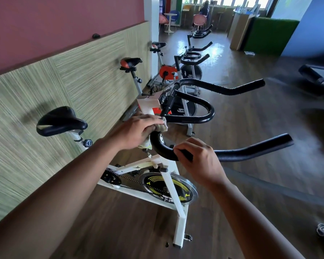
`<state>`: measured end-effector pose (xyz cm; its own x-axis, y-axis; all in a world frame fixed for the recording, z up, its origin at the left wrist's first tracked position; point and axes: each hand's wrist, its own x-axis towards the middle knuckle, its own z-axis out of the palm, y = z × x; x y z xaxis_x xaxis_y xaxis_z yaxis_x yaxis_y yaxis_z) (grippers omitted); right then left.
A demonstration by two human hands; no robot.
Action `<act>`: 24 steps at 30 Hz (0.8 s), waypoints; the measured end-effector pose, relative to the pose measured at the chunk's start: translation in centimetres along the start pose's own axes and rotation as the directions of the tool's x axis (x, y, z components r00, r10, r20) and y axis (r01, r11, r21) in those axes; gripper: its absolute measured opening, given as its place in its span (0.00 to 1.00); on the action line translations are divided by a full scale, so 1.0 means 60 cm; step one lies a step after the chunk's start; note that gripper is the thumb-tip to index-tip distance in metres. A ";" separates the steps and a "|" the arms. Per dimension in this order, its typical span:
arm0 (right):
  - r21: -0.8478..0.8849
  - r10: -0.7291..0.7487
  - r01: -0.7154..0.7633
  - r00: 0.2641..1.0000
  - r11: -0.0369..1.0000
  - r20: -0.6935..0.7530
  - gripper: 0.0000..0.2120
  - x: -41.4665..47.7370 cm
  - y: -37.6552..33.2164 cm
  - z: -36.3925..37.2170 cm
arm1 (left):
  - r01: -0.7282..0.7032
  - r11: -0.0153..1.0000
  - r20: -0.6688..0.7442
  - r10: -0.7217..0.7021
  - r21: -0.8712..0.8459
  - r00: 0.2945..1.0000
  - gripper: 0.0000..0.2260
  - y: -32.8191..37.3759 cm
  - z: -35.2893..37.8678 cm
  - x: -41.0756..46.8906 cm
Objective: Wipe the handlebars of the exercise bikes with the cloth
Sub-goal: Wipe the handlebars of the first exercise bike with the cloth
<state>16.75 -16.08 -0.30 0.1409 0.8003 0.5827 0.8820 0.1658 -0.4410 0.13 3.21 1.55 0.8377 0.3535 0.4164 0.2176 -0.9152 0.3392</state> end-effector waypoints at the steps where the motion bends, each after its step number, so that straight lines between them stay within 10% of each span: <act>1: 0.003 0.002 -0.002 1.000 1.000 -0.003 0.03 0.000 0.000 0.000 | -0.012 1.000 -0.008 0.012 -0.004 1.000 0.15 0.002 0.001 -0.005; 24: 0.000 0.000 0.000 1.000 1.000 -0.010 0.03 0.000 0.001 0.003 | -0.029 0.999 0.098 0.031 -0.021 0.995 0.13 0.018 0.000 -0.019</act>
<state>16.71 -15.95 -0.46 0.1456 0.7945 0.5895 0.8820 0.1657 -0.4412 -0.60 1.82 1.43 0.8890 0.3045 0.3420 0.1829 -0.9208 0.3444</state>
